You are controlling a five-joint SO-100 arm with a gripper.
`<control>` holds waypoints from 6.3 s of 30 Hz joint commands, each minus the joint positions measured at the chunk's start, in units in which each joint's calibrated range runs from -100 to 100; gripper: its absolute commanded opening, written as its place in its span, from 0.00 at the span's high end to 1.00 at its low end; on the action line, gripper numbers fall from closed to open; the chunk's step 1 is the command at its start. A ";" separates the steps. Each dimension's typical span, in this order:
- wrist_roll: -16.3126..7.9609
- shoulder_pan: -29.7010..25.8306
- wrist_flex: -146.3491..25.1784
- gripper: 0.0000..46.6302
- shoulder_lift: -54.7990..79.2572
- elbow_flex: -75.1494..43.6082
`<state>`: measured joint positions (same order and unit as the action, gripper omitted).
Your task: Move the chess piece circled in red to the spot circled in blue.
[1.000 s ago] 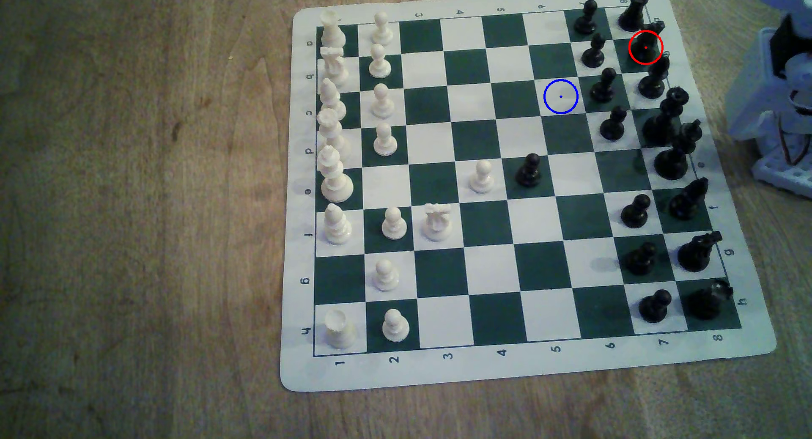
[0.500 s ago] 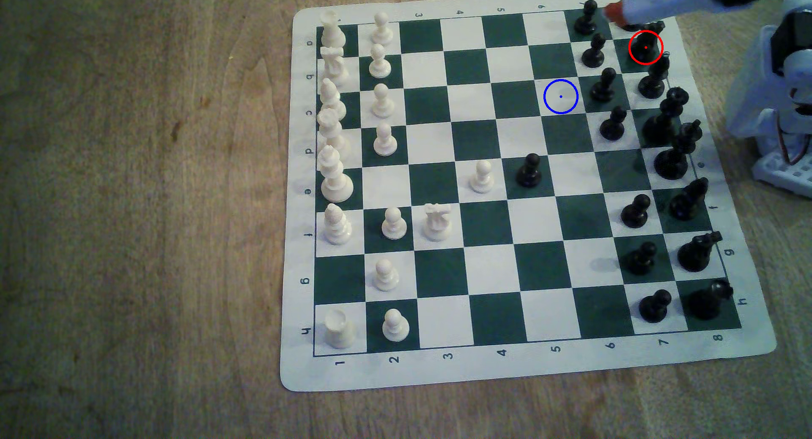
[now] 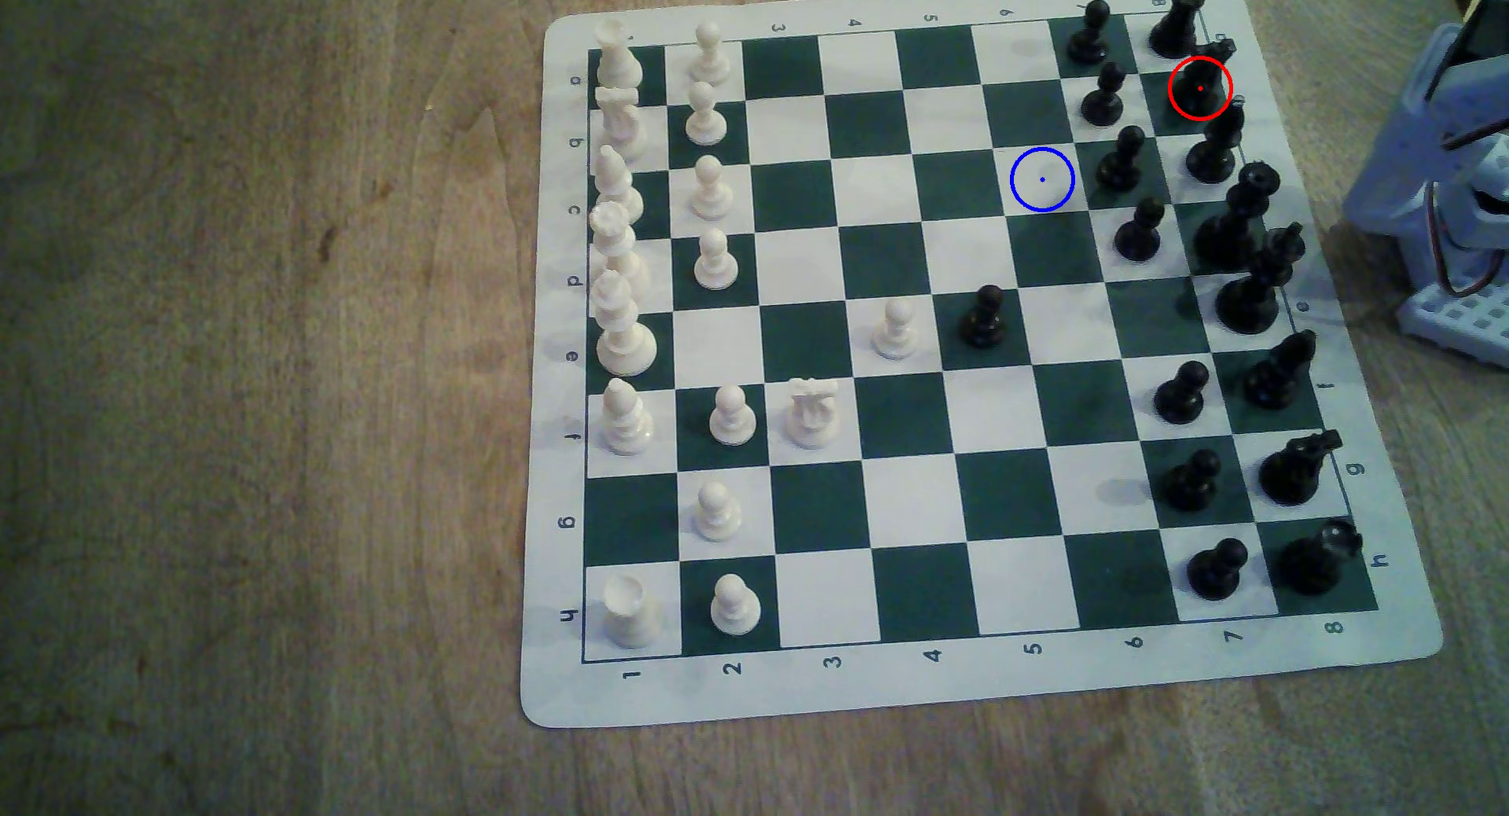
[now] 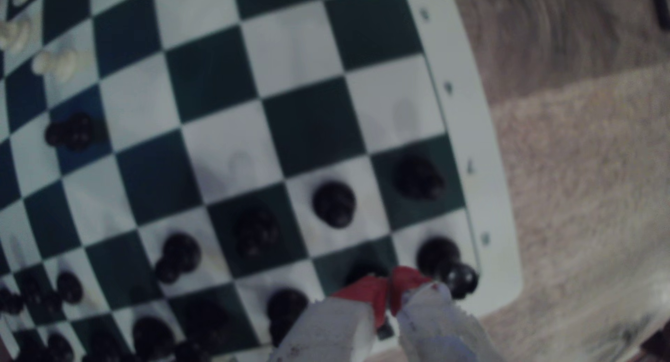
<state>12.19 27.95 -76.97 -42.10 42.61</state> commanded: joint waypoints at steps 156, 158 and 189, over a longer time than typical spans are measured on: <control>-7.28 -18.06 6.95 0.99 26.65 -11.97; -7.08 -17.51 6.95 0.99 26.65 -11.88; -7.18 -16.65 11.37 0.99 28.78 -5.98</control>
<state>5.30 11.80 -65.82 -12.36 37.46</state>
